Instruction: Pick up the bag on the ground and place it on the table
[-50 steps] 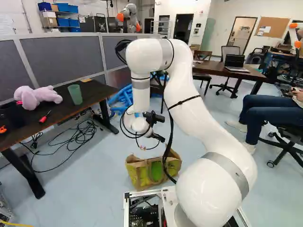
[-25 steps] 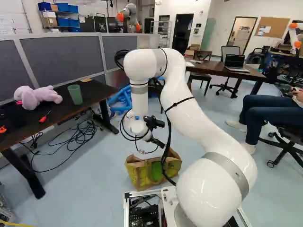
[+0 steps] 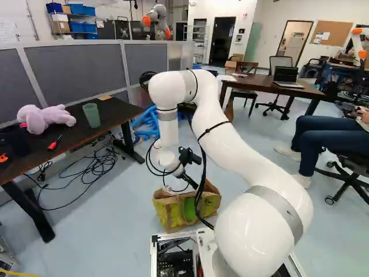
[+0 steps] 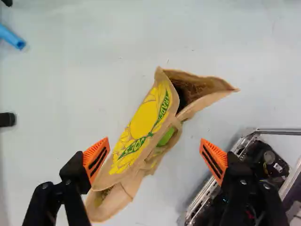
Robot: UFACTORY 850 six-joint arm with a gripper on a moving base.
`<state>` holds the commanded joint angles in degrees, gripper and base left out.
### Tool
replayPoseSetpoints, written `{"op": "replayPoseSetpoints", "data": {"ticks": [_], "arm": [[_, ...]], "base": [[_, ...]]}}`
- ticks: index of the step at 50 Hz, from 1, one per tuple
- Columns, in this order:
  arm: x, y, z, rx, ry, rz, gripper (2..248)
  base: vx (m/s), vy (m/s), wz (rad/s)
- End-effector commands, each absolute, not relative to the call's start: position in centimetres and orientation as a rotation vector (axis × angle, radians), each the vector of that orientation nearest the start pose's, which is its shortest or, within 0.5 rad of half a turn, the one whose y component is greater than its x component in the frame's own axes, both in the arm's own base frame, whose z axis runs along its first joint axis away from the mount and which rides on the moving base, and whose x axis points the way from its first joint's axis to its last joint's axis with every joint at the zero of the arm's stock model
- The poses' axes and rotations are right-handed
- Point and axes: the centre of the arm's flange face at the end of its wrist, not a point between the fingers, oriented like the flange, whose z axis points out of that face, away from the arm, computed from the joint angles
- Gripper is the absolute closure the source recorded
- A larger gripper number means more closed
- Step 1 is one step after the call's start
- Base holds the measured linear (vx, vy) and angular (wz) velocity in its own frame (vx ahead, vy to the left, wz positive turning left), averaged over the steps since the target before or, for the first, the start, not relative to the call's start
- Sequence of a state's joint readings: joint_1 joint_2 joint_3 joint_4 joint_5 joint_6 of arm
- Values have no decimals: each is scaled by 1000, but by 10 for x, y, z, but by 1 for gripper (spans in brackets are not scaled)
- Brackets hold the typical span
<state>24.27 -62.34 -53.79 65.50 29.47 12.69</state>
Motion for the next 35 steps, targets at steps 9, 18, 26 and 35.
{"op": "replayPoseSetpoints", "data": {"ticks": [9,18,26,35], "arm": [[416,144,8,-2894,1577,-689,3],[418,144,-6,-2804,1705,-696,3],[419,145,-18,-2723,1809,-698,3],[419,146,-32,-2626,1928,-679,3]], "base": [[0,0,0],[0,0,0],[0,0,0],[0,0,0]]}}
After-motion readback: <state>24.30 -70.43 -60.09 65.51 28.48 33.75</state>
